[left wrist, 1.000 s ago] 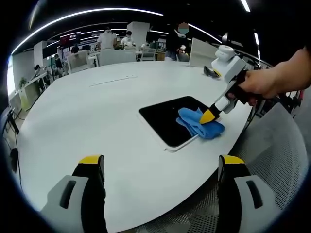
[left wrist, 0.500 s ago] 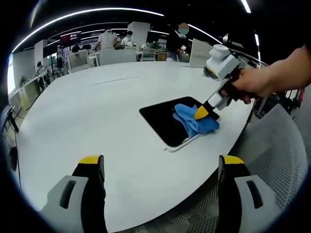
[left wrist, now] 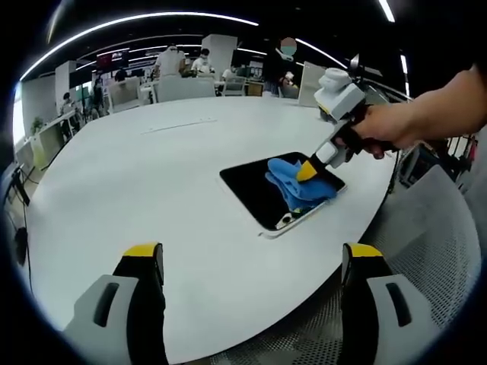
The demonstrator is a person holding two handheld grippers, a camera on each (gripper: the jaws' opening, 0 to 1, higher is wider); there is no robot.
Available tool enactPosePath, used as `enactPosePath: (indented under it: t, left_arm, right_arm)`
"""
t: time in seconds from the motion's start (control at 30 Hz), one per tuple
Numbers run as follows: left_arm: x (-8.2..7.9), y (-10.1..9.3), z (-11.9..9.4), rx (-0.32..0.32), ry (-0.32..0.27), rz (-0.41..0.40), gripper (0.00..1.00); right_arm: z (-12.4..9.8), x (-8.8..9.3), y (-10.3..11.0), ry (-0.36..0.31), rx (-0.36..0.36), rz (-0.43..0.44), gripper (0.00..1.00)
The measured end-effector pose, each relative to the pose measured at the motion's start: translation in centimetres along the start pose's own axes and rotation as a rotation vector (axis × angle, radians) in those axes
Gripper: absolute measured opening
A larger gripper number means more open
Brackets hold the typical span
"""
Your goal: Wipe the mirror surface with the cleaning cloth until all visible marks leave the cleaned area.
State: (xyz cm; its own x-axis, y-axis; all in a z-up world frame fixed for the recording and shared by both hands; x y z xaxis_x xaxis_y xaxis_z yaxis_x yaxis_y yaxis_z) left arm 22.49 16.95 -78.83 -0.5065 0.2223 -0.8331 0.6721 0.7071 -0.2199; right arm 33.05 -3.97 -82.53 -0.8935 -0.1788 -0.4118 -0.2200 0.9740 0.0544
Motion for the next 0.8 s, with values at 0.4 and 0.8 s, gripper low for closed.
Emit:
enactPosePath:
  t: [0.4, 0.8]
  left_arm:
    - [0.0, 0.0, 0.0, 0.003, 0.001, -0.002, 0.96]
    - [-0.1, 0.1, -0.1, -0.003, -0.02, -0.009, 0.99]
  right_arm:
    - [0.7, -1.9, -0.4, -0.013, 0.002, -0.028, 0.0]
    - [1.3, -3.6, -0.7, -0.024, 0.005, -0.042, 0.0]
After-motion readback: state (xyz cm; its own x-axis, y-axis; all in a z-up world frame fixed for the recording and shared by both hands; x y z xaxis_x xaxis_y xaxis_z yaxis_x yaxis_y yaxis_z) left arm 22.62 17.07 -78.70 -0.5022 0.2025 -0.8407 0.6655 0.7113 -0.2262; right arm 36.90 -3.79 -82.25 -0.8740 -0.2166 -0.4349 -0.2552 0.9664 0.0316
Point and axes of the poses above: the point that each gripper's makers call its tool centre point, and the gripper's own axes: z roughly forward along the fingers, y roughly to its left, x roughly out of its underside, the point moved 5 cm from there along -z, roughly backward along the fingers, and after that the axes turned 12 degrees about x, right-handed, at the moved point
